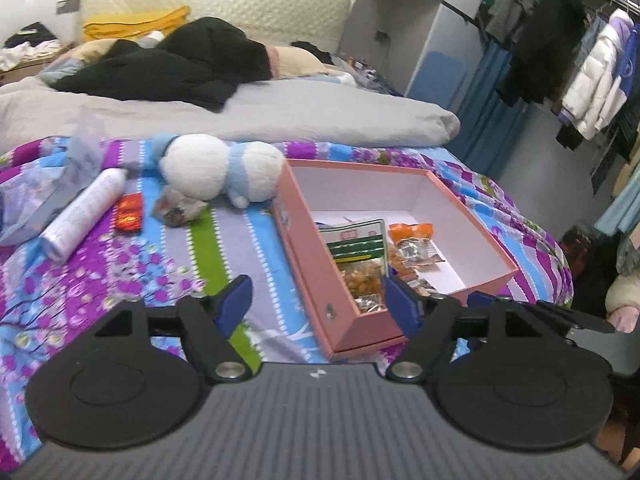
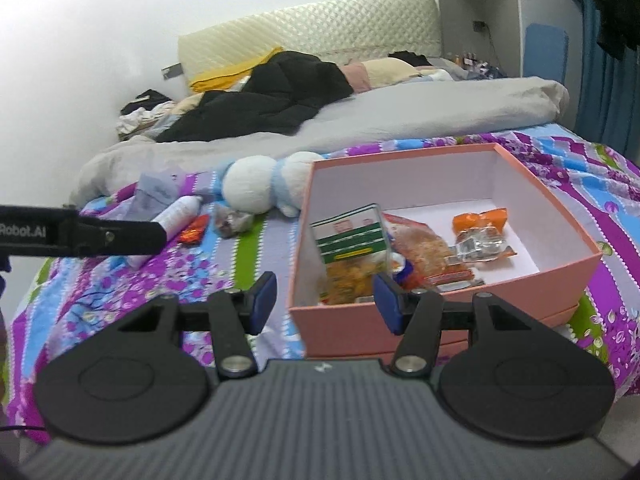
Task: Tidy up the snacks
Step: 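Withdraw both tools from the pink box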
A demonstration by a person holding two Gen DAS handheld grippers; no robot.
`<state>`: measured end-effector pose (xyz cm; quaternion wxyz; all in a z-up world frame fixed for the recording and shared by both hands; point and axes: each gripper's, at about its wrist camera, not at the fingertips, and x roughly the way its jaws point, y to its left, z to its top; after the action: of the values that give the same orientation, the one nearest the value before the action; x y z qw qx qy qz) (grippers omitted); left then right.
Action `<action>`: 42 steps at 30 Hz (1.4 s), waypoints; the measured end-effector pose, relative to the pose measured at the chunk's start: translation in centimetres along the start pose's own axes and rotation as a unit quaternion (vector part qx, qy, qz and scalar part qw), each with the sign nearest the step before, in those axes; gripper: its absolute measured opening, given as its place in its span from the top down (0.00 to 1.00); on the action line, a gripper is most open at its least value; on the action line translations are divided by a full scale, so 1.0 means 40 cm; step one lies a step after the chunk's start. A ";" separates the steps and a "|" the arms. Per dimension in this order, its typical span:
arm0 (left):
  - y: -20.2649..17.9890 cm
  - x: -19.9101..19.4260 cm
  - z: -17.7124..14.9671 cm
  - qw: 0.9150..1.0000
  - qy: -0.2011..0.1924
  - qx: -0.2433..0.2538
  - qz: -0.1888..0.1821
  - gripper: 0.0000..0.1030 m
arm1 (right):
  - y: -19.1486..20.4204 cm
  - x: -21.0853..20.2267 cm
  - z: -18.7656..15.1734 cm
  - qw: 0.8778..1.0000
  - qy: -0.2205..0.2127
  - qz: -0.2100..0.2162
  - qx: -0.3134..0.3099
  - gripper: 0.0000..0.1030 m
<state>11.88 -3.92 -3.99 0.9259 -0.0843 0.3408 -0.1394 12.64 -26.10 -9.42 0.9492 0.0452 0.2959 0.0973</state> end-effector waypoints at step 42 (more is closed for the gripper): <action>0.327 -0.005 -0.201 0.989 -0.013 -0.113 0.097 0.21 | 0.209 0.084 -0.116 0.994 0.031 0.088 -0.065 0.15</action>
<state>9.11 8.02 -13.21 0.9240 -0.1567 0.3486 -0.0090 11.39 -17.07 -13.88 0.9284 0.0065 0.3127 0.2004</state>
